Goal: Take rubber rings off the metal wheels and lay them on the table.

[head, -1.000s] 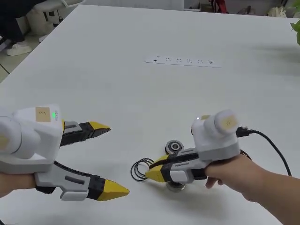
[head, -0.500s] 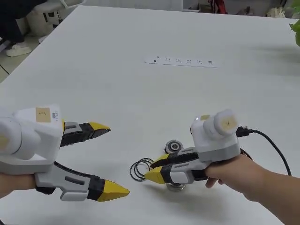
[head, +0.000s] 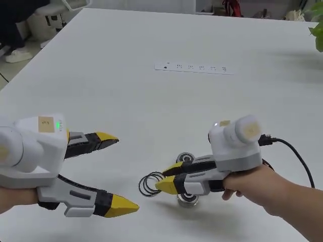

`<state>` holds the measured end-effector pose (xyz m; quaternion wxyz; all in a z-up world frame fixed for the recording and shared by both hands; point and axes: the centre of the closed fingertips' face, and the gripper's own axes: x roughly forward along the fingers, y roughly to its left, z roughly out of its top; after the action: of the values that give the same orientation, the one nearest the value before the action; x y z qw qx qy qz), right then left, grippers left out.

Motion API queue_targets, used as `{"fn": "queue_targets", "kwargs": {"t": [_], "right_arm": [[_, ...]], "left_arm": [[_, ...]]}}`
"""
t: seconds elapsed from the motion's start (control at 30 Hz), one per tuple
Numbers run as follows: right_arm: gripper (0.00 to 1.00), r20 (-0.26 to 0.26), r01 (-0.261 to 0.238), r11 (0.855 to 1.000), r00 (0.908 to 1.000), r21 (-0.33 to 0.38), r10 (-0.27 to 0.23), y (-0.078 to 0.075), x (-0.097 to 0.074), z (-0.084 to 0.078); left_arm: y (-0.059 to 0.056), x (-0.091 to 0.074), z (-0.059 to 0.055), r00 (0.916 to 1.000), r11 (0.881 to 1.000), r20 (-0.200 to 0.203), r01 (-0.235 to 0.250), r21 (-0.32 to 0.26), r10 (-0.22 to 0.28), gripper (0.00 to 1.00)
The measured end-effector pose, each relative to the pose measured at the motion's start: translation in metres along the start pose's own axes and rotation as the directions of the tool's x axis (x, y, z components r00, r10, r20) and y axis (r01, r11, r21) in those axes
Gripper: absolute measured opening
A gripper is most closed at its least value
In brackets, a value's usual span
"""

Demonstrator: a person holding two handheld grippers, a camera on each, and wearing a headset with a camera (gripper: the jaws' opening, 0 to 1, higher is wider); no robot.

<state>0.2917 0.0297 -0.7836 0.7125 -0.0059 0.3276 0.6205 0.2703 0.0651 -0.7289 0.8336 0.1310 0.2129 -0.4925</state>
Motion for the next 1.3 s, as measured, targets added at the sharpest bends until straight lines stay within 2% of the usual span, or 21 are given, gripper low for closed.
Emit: {"fn": "queue_targets", "kwargs": {"t": [0.67, 1.3], "right_arm": [[0.24, 0.098, 0.036, 0.999, 0.9945, 0.021, -0.038, -0.007, -0.019, 0.022], [0.26, 0.172, 0.062, 0.997, 0.9827, 0.041, -0.068, -0.015, -0.034, 0.038]], "left_arm": [[0.003, 0.0, 0.006, 0.9998, 1.0, 0.015, -0.01, 0.002, 0.01, 0.85], [0.014, 0.001, 0.014, 0.9991, 0.999, 0.028, -0.031, 0.006, 0.031, 0.85]]}}
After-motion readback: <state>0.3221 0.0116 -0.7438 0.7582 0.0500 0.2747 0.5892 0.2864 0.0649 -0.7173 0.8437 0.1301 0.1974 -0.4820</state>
